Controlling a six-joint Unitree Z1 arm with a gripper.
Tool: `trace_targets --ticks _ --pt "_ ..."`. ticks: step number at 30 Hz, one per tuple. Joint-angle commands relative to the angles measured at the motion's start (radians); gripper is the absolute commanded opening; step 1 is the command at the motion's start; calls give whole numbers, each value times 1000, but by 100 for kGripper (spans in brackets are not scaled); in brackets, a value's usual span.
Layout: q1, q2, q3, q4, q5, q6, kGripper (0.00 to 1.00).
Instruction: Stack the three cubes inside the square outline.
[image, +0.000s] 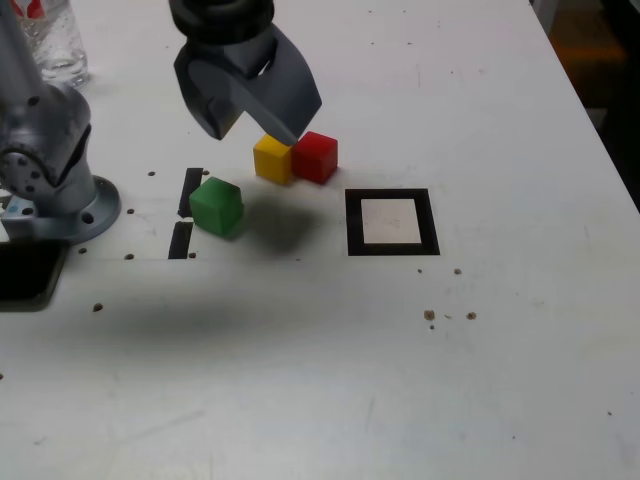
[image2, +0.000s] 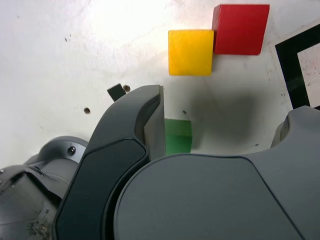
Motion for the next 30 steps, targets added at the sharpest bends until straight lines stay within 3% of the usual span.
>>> trace_targets --ticks 1,13,30 --pt "16 19 -20 4 11 23 89" --pt "129 132 -103 -1 73 153 89" --pt "191 308 -223 -64 67 191 90"
